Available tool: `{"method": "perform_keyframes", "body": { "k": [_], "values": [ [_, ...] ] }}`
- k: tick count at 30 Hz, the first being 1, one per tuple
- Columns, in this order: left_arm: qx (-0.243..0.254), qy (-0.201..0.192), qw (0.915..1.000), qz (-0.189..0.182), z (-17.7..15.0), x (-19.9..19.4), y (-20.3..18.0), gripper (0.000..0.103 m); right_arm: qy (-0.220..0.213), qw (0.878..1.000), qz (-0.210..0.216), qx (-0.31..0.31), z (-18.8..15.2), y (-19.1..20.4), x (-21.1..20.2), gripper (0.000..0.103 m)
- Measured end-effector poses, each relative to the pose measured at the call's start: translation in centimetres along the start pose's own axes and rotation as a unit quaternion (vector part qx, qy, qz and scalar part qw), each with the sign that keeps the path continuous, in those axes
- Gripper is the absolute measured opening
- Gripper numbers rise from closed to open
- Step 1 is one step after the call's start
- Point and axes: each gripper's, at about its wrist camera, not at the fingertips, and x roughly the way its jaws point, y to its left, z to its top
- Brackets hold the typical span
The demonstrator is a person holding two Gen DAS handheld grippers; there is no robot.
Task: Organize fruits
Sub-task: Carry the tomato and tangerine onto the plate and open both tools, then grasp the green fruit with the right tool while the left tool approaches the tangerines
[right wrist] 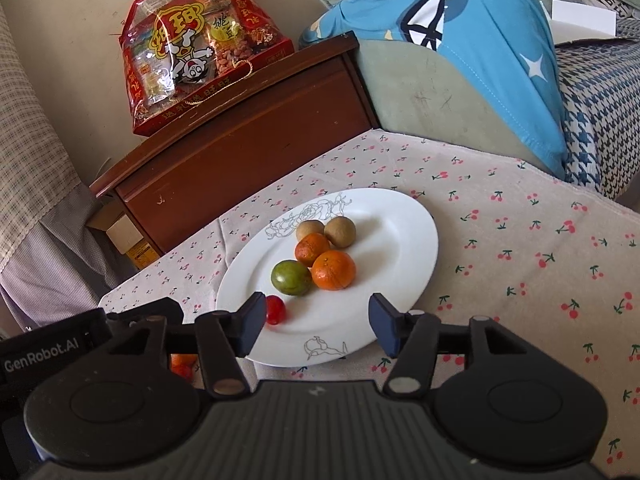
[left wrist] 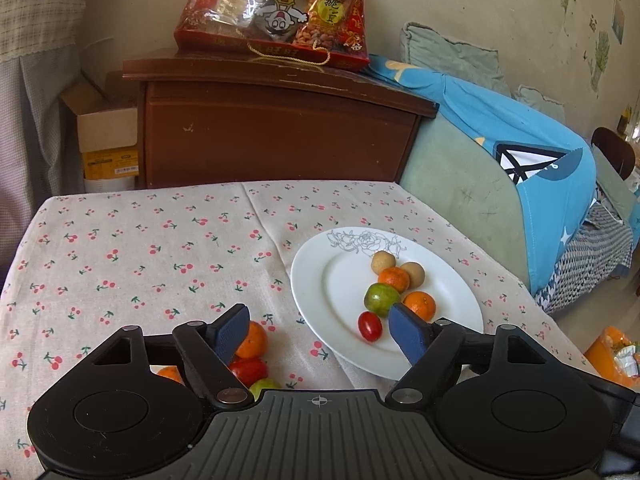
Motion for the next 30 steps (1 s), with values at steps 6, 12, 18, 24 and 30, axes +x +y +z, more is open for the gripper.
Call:
{"method": "perform_keyframes", "body": {
  "k": [6,12,18,24,30],
  "values": [
    [-0.011,0.010,0.9998,0.014,-0.9,-1.5,1.1,0.078,0.018,1.000,0.009,-0.023,-0.8,0.8,-0.3,0.060],
    [-0.029,0.013,0.9990,0.032,-1.4,-2.5,2.4,0.078,0.030,0.998,0.022,-0.050,-1.5,1.9,-0.8,0.060],
    [-0.041,0.017,0.9976,0.053,-2.0,-3.3,3.5,0.078,0.044,0.996,0.031,-0.073,-2.5,2.8,-1.2,0.060],
    [-0.056,0.022,0.9950,0.079,-2.7,-3.8,5.1,0.078,0.052,0.993,0.047,-0.098,-3.3,3.9,-1.4,0.060],
    [-0.068,0.027,0.9929,0.094,-3.4,-3.9,6.8,0.076,0.058,0.989,0.069,-0.120,-4.1,5.2,-0.9,0.053]
  ]
}}
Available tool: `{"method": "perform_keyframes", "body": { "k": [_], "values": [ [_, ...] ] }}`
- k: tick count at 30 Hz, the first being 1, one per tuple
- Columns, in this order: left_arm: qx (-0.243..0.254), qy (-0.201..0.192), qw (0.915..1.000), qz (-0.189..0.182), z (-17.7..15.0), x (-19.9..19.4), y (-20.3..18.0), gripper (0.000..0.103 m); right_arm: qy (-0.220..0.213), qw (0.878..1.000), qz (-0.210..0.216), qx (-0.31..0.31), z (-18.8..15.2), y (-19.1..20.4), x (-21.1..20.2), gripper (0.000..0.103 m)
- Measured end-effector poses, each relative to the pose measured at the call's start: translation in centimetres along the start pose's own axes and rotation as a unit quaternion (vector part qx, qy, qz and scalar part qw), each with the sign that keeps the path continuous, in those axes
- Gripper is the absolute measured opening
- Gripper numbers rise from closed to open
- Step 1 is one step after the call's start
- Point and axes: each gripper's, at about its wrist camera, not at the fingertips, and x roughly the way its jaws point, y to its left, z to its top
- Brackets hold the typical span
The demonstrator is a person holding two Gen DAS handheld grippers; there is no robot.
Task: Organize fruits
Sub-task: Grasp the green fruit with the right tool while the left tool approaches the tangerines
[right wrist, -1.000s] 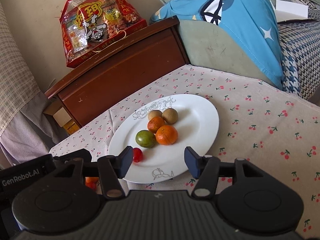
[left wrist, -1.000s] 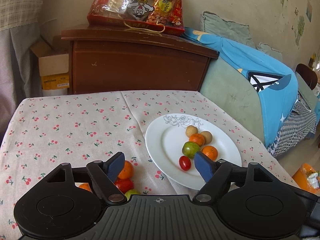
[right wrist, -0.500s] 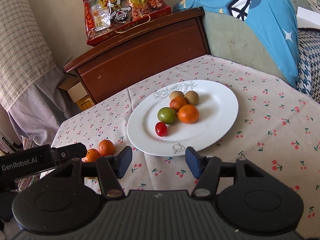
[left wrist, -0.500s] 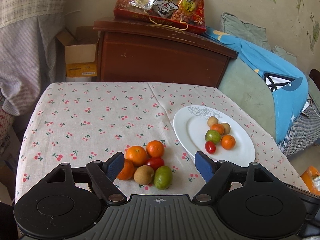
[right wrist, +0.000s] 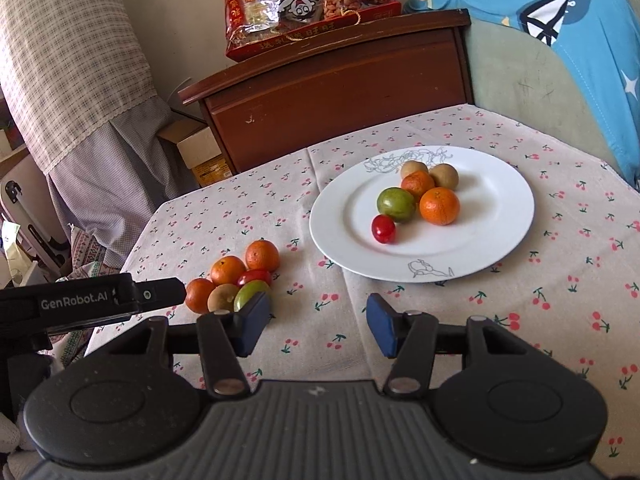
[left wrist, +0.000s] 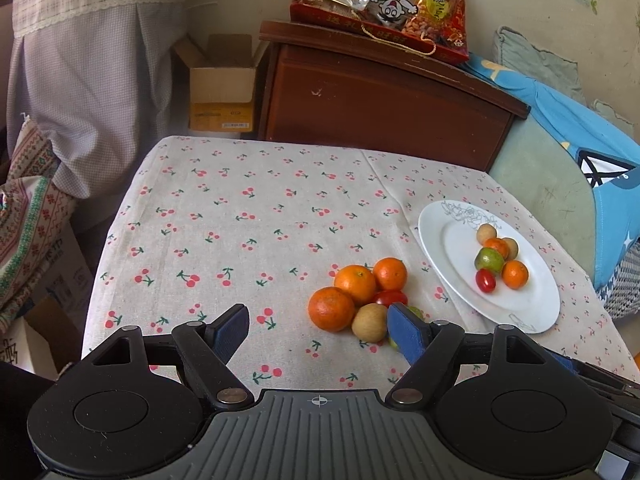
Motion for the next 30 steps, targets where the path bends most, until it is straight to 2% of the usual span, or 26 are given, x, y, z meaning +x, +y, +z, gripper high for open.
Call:
{"method": "perform_keyframes", "body": {
  "k": [6,11,15,23,30],
  "values": [
    [-0.008,0.004,0.9999,0.014,-0.5,0.5,1.1,0.075,0.012,0.999,0.027,-0.015,-0.5,1.2,1.3,0.044],
    [-0.027,0.005,0.9995,0.017,-0.5,0.8,1.9,0.066,0.014,0.999,0.042,-0.021,-0.4,1.8,2.7,0.039],
    [-0.025,0.008,0.9995,0.014,-0.6,1.3,1.9,0.059,0.014,0.999,0.046,-0.019,-0.2,2.0,3.4,0.038],
    [-0.027,0.010,0.9996,0.005,-0.8,1.9,1.7,0.055,0.022,0.998,0.056,-0.031,-0.3,2.7,4.5,0.028],
    [-0.014,0.008,0.9999,0.001,-1.0,2.3,1.3,0.050,0.021,0.998,0.049,-0.021,-0.2,2.2,4.2,0.027]
  ]
}}
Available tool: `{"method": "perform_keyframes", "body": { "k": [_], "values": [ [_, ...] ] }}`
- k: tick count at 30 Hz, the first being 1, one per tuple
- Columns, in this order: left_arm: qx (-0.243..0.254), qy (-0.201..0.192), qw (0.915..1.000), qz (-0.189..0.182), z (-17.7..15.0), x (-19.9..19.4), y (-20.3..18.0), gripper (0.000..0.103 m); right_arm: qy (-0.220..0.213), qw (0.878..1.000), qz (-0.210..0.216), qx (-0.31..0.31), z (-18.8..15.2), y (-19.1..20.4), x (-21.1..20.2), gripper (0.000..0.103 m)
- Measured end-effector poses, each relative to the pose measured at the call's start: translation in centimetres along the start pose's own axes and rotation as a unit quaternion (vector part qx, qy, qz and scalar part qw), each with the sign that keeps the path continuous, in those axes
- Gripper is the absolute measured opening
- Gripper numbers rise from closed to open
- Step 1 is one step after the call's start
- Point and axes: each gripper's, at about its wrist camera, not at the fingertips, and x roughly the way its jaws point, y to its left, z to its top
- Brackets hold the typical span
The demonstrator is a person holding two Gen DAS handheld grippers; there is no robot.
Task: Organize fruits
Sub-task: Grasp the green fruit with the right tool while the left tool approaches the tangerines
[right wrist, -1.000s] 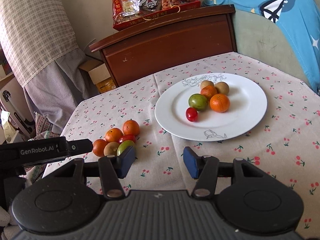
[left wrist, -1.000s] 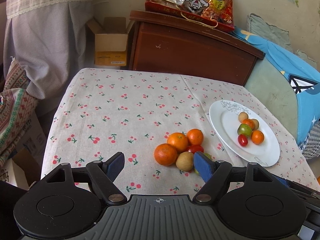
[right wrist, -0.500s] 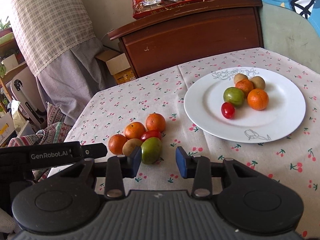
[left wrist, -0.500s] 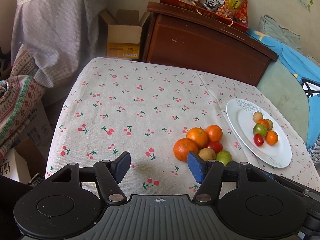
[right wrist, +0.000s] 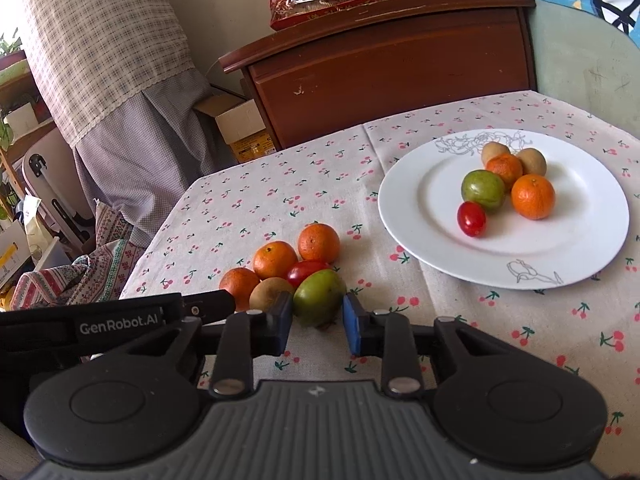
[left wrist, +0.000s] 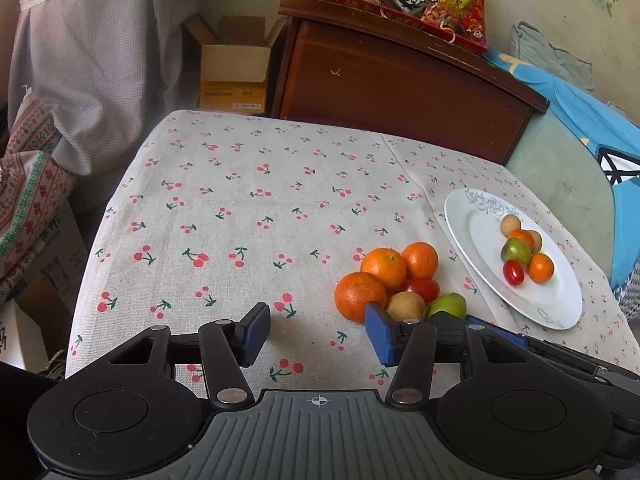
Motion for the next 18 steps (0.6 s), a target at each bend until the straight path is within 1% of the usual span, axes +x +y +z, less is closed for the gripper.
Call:
{"method": "perform_keyframes", "body": {
  "k": [5,10,11,13,18],
  "values": [
    [0.013,-0.005,0.9999,-0.004,-0.1,0.3,-0.6,0.050,-0.002,1.000,-0.022,0.006,0.0,-0.9,-0.6,0.027],
    [0.019,-0.009,0.9997,-0.009,0.0,0.8,-1.1,0.050,-0.006,1.000,-0.023,0.016,0.0,-1.3,-0.6,0.028],
    [0.019,-0.009,0.9997,-0.012,0.0,0.8,-1.2,0.050,-0.006,1.000,-0.025,0.018,0.0,-1.3,-0.5,0.029],
    [0.021,-0.009,0.9996,-0.016,0.0,1.0,-1.4,0.050,-0.008,0.999,-0.026,0.022,0.0,-1.4,-0.5,0.030],
    [0.032,-0.013,0.9993,-0.017,0.0,1.3,-2.0,0.049,-0.011,0.999,-0.026,0.031,-0.1,-1.6,-0.5,0.030]
  ]
}}
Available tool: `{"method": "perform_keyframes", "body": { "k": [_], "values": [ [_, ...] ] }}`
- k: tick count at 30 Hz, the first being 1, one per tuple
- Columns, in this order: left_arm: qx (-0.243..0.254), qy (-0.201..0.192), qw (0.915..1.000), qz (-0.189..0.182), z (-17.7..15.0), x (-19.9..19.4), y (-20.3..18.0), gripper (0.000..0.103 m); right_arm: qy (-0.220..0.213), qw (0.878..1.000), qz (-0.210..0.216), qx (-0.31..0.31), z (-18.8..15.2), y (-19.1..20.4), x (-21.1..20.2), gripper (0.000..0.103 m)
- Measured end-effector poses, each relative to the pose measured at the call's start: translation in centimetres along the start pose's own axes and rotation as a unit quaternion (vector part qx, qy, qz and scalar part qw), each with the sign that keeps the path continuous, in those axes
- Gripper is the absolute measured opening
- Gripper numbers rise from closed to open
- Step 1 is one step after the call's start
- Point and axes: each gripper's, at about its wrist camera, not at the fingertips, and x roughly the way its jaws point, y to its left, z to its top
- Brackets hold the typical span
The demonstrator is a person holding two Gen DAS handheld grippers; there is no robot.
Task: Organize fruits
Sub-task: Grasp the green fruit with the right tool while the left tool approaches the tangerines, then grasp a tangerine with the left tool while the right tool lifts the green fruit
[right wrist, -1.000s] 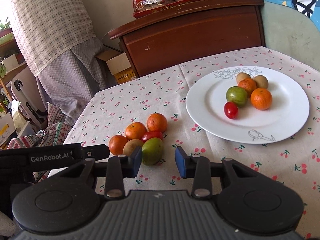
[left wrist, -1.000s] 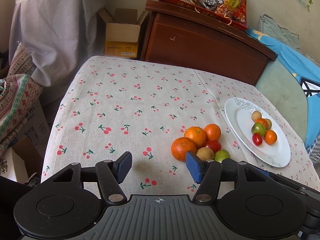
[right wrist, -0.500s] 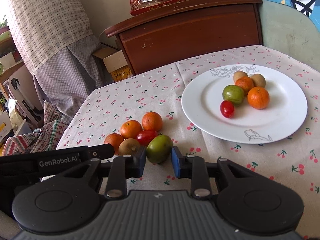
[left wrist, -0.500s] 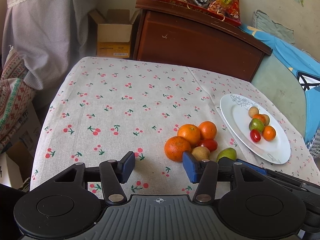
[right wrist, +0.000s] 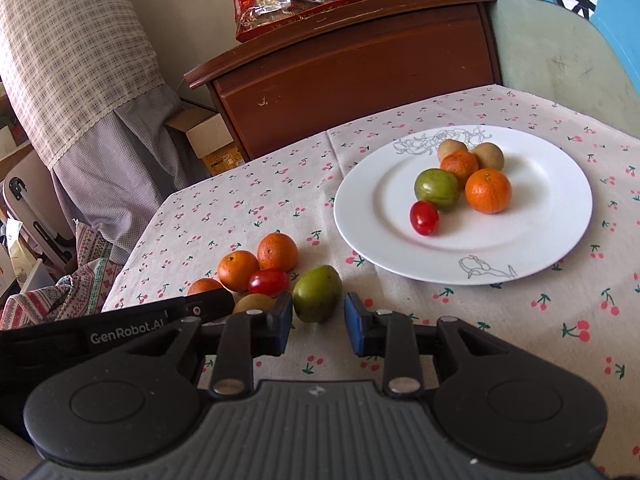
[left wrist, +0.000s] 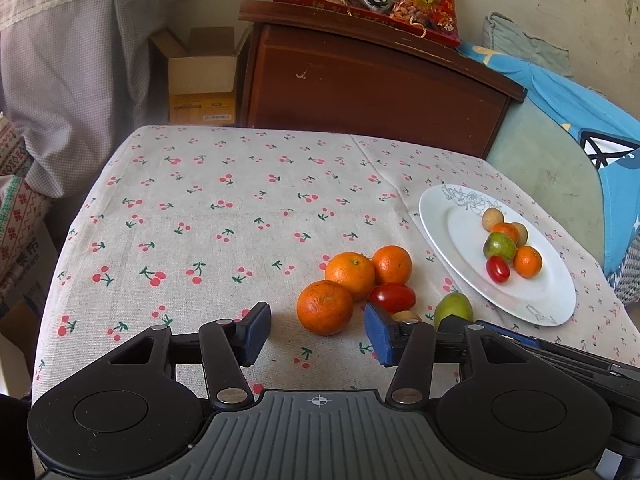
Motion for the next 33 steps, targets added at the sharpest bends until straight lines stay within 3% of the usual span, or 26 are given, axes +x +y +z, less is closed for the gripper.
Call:
{"method": "perform_keyframes", "body": {
  "k": [4,8,16,19,33],
  "values": [
    [0.005,-0.004,1.0000,0.003,0.1,0.3,-0.2,0.048,-0.002,1.000,0.000,0.002,0.1,0.1,0.1,0.030],
    [0.003,-0.006,1.0000,0.004,0.1,0.3,0.0,0.037,-0.003,1.000,0.001,0.004,0.1,0.1,0.3,0.031],
    [0.035,-0.009,0.9993,0.008,-0.2,0.6,-1.0,0.036,-0.003,1.000,0.001,-0.002,0.1,0.3,0.5,0.030],
    [0.046,-0.011,0.9988,0.016,-0.3,0.6,-1.3,0.029,-0.002,1.000,-0.001,-0.004,0.1,0.3,0.5,0.028],
    [0.039,-0.004,0.9991,0.014,-0.6,-1.2,-1.3,0.028,-0.005,1.000,-0.001,-0.008,-0.1,0.4,-1.4,0.027]
  ]
}}
